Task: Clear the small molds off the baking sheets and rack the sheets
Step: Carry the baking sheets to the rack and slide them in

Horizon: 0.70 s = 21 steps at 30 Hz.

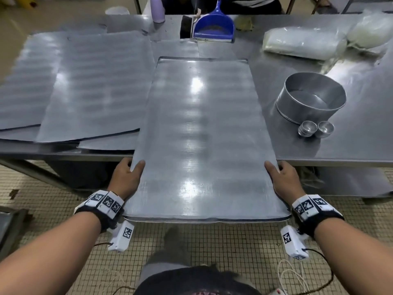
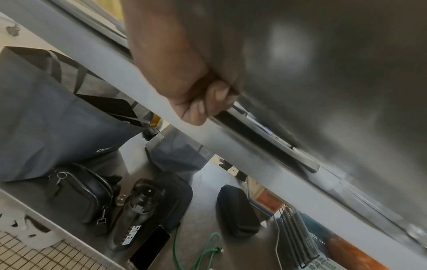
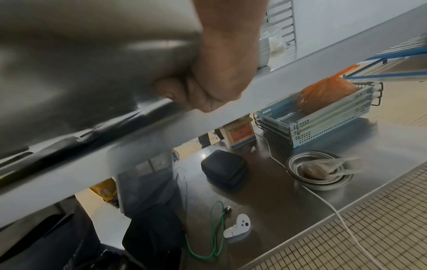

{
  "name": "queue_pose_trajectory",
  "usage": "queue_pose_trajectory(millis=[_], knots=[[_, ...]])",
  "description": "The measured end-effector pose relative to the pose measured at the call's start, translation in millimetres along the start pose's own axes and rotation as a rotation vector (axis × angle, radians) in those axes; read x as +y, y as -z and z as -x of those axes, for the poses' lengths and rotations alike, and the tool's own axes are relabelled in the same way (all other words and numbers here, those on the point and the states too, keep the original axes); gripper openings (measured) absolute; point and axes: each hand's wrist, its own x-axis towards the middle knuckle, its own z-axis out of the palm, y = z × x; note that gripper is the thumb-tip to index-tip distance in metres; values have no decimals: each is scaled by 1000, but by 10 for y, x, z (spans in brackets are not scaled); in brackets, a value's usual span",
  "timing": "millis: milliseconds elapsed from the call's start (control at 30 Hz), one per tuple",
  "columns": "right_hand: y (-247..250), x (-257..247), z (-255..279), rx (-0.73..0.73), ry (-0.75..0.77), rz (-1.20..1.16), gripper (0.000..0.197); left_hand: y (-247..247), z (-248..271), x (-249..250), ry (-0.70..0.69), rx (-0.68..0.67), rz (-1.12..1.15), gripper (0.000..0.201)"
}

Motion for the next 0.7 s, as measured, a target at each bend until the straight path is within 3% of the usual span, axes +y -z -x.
queue_pose_trajectory(millis=[200,333,500,700], knots=[[117,-86,-2,20,74,-68,26,115,98,81,-48,30,102,19],[165,-389,-7,-2,132,-99,24,315,205,210,-102,127,105,21],[121,-1131,-168,11,268,-32,33,806,214,444,-178,276,105,13],[-236,-2247,-288,-24,438,-45,62,1775,85,547,-187,449,137,29]])
